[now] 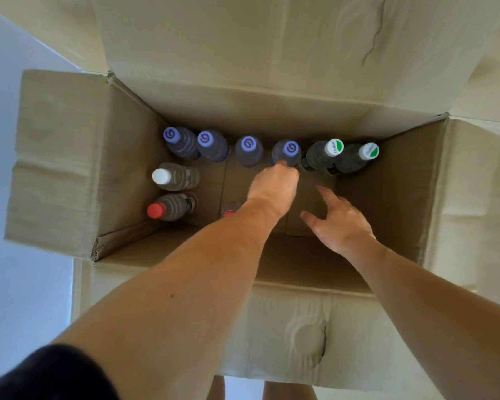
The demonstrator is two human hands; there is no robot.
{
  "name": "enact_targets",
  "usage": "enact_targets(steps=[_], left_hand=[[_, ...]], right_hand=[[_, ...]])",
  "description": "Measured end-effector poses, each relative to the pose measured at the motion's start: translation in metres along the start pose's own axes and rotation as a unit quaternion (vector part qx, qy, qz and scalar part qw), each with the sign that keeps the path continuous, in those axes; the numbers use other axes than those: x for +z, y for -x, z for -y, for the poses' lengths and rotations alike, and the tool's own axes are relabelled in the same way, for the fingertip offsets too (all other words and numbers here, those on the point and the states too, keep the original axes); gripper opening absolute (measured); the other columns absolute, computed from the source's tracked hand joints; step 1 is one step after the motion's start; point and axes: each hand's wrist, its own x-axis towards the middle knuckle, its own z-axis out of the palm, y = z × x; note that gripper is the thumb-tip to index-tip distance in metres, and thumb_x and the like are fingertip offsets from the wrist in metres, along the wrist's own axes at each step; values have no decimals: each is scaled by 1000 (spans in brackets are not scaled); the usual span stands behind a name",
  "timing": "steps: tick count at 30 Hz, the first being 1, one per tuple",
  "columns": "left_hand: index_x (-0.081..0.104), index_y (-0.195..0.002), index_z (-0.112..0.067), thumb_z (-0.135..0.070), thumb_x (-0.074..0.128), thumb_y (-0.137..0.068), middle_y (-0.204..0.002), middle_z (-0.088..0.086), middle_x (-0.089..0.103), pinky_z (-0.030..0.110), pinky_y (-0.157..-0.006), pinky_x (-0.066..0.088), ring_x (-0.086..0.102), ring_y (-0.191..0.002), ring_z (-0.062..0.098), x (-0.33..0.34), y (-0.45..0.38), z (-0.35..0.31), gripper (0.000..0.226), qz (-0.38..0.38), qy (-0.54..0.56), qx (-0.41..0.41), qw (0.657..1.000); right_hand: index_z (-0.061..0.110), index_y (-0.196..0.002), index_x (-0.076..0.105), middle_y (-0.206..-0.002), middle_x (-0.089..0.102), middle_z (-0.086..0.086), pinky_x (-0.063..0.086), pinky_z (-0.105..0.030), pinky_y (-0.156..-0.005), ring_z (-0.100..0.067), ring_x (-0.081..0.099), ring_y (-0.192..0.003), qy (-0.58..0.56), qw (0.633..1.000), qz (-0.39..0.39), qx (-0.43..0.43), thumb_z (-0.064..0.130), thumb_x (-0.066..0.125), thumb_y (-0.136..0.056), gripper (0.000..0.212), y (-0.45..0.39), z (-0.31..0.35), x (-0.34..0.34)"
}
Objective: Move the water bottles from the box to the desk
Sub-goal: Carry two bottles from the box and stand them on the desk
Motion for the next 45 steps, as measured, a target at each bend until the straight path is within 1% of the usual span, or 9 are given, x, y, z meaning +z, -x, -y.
enact_targets(steps=[5,9,13,16,21,26,30,37,45], left_hand=[[62,-120,-12,-10,66,-92,-122,12,57,44,-87,53,62,-110,34,7,-2,5,28,7,32,15,999],[56,-131,-15,-14,67,-90,-132,9,53,45,-98,46,50,-126,31,7,15,36,42,-35,-72,5,997],[54,-132,-13,-11,51,-92,-134,11,50,43,-103,38,44,-127,33,-6,37,105,40,-43,-216,-106,970],[51,-135,-13,-23,55,-95,-133,13,49,42,-102,40,47,-124,34,-14,50,145,41,19,-245,-188,951],[42,-142,-12,-23,60,-97,-135,17,44,43,-96,49,53,-121,36,-10,42,162,50,95,-192,-193,958],[53,-136,-16,-16,62,-96,-128,16,57,43,-94,51,61,-114,35,-9,31,173,41,62,-99,-182,976],[59,-131,-19,-21,79,-82,-127,13,56,46,-93,54,62,-111,38,-5,28,157,52,33,-38,-108,993],[59,-131,-19,-19,78,-82,-133,13,50,46,-95,53,61,-113,37,24,-6,101,53,41,5,-33,999],[51,-140,-26,-29,91,-68,-137,3,50,38,-103,45,53,-125,26,59,-20,112,82,48,141,-30,988]], right_hand=[[39,-157,16,-159,32,-8,38,-49,-112,-33,35,-143,-17,1000,6,5,55,53,-96,73,-1,-3,4],[39,-157,17,-158,34,-9,37,-46,-111,-33,35,-143,-50,999,13,-1,53,54,-97,72,-3,-2,2],[39,-158,17,-159,32,-8,37,-44,-110,-32,34,-144,-76,997,22,-2,50,55,-97,72,-7,1,2],[39,-158,17,-160,32,-6,38,-42,-110,-32,35,-144,-80,996,33,1,47,58,-97,74,-13,2,5],[39,-157,18,-159,34,-6,35,-42,-114,-31,34,-145,-82,996,33,5,39,65,-95,79,-21,3,14],[38,-157,17,-157,37,-6,35,-42,-114,-30,35,-144,-90,996,23,-6,32,70,-92,85,-30,5,24],[36,-158,14,-155,39,-9,36,-44,-113,-32,37,-143,-82,996,21,-14,28,76,-88,94,-39,6,29],[30,-158,20,-150,46,-10,39,-43,-114,-32,42,-139,-74,996,-2,-41,14,81,-81,99,-64,5,41],[28,-149,38,-140,57,-11,43,-45,-109,-35,51,-131,-111,989,-55,-75,10,83,-77,87,-101,-2,64]])
